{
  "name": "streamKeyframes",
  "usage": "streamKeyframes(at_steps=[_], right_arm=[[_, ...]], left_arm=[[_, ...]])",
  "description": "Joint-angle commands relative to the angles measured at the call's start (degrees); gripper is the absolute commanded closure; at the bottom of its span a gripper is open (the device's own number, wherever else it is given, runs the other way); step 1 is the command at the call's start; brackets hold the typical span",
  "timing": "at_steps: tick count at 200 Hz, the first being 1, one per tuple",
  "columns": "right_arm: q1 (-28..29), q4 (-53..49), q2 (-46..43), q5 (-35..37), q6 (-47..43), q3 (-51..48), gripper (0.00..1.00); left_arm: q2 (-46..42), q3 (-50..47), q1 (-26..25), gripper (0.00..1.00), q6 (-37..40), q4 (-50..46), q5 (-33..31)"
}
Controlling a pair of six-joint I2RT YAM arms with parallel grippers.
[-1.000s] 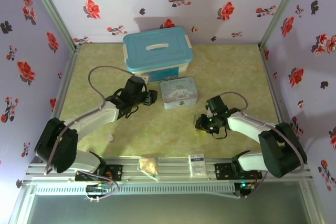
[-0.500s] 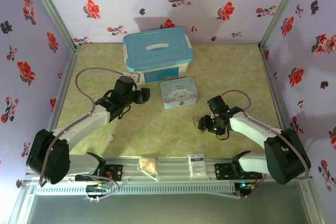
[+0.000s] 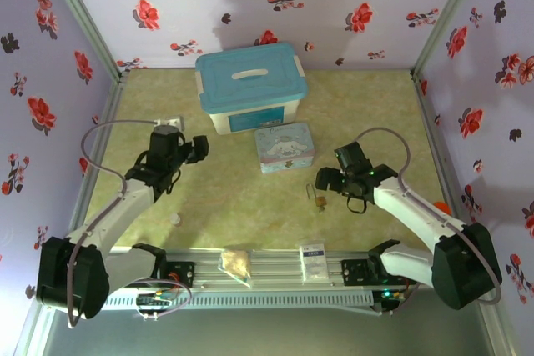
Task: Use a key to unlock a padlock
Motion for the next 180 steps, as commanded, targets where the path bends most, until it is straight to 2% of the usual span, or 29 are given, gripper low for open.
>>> streamKeyframes(at_steps=[1, 34, 62, 78, 92, 106, 114, 130, 143, 163, 169, 180], right_arm=[[-1.04, 2.37, -1.31, 6.03, -2.56, 1.91, 0.01], [-4.82, 6.14, -0.58, 12.93, -7.49, 3.0, 0.01], [-12.51, 13.46, -0.49, 18.78, -12.29, 1.62, 0.01], [-15.9, 21.94, -0.97, 21.84, -15.92, -1.83, 0.01], [-17.82, 32.95, -0.71, 25.06, -21.1, -7.1, 0.01], [-18.75, 46.38, 0.05, 27.3, -26.22, -13.33, 0.01], [-19.5, 54.9, 0.64, 26.68, -27.9, -16.64, 0.01], [-22.37, 67.64, 3.21, 22.06, -27.15, -21.1, 0.01], [-23.8, 74.48, 6.63, 20.17, -25.65, -22.02, 0.01], [-24.29, 83.51, 12.72, 17.66, -25.51, -21.93, 0.01], [-24.31, 83.63, 14.83, 14.79, -26.02, -20.73, 0.01], [-24.36, 83.73, 18.6, 11.81, -27.07, -19.47, 0.01]], left_arm=[[0.07, -1.91, 3.84, 0.1, 1.07, 2.61, -3.09], [1.04, -6.34, 6.21, 0.06, 6.4, 10.44, -12.26], [1.22, -7.7, 7.04, 0.04, 11.18, 14.94, -18.46], [2.32, -11.86, 7.59, 0.0, 16.61, 24.43, -21.06], [5.6, -15.9, 9.01, 0.0, 21.76, 33.94, -20.28], [9.36, -18.2, 10.99, 0.0, 22.39, 41.51, -19.36], [9.46, -17.73, 11.91, 0.01, 21.09, 40.87, -17.37], [11.31, -19.71, 17.21, 0.0, 13.7, 48.96, -8.75], [13.12, -17.92, 20.0, 0.01, 12.24, 47.41, -5.74], [18.41, -18.21, 21.2, 0.0, 13.06, 54.22, -3.57], [17.82, -17.8, 20.48, 0.01, 13.63, 52.42, -3.73], [18.69, -18.73, 20.15, 0.0, 14.28, 55.53, -3.73]])
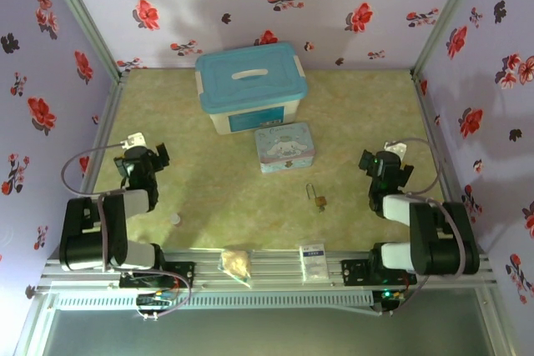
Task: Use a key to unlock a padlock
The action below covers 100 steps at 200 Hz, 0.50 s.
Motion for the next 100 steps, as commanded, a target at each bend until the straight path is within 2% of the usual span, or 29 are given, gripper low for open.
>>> streamKeyframes(at_steps=[1, 11, 19, 25, 36, 41, 56, 71, 88, 100], right_arm=[[-0.23, 13.7, 5.88, -6.65, -2.78, 2.4, 0.01], [-0.2, 17.82, 9.48, -8.47, -3.43, 1.95, 0.01], [-0.12, 21.6, 11.99, -8.61, -4.14, 1.87, 0.01], [-0.11, 21.31, 12.12, -7.92, -3.81, 2.32, 0.01], [-0.11, 11.85, 9.82, -4.58, -1.87, 5.32, 0.01], [-0.11, 8.94, 9.82, -3.49, -1.35, 6.33, 0.01], [0.06, 14.98, 11.43, -3.13, -2.22, 4.77, 0.01], [0.06, 11.01, 10.04, -3.29, -1.82, 5.6, 0.01], [0.11, 13.93, 11.0, -3.22, -2.25, 5.01, 0.01], [0.06, 11.88, 10.33, -3.42, -2.08, 5.43, 0.01]], left_arm=[[1.63, 0.01, -0.65, 0.0, 0.19, 9.46, 3.41], [3.06, -1.19, -1.33, 0.01, 1.39, 12.63, 4.86], [6.58, -2.1, -1.5, 0.0, 3.1, 18.58, 8.38], [8.98, -3.73, -1.68, 0.01, 3.89, 23.72, 8.58], [6.12, -0.99, -1.97, 0.01, 2.87, 14.25, 6.64], [6.97, 0.53, -1.97, 0.01, 2.75, 13.07, 5.98], [7.25, 2.72, -3.15, 0.0, 3.94, 9.23, 4.89], [7.55, 2.54, -3.29, 0.0, 4.22, 10.32, 4.51], [7.65, 2.47, -3.32, 0.0, 4.3, 10.61, 4.44], [7.69, 2.27, -3.44, 0.0, 4.17, 10.99, 3.89]])
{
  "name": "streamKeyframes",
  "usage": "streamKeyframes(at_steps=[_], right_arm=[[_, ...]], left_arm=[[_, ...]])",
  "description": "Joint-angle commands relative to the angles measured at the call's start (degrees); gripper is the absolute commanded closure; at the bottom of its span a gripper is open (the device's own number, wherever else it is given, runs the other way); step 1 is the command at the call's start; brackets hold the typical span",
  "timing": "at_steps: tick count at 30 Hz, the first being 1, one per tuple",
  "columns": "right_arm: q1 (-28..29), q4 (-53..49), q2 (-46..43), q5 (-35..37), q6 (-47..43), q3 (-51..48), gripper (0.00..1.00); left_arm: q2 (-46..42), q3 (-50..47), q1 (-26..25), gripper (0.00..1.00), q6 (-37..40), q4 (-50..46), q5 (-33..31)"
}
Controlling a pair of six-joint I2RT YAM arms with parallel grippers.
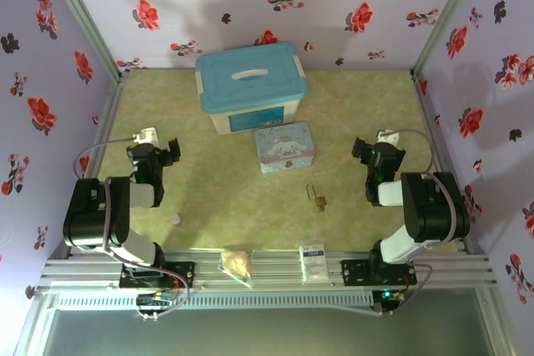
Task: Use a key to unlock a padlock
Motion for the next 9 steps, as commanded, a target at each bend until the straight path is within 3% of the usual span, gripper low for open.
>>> streamKeyframes(at_steps=[1, 9], right_arm=[[0.09, 0.13, -0.68, 1.48, -0.13, 1.0, 0.01], [-0.18, 0.34, -0.4, -0.55, -0.47, 1.13, 0.01]], left_arm=[[0.39, 0.66, -0.33, 0.0, 1.44, 1.0, -1.33], [0.58, 0.54, -1.39, 0.0, 1.55, 1.83, -4.53]])
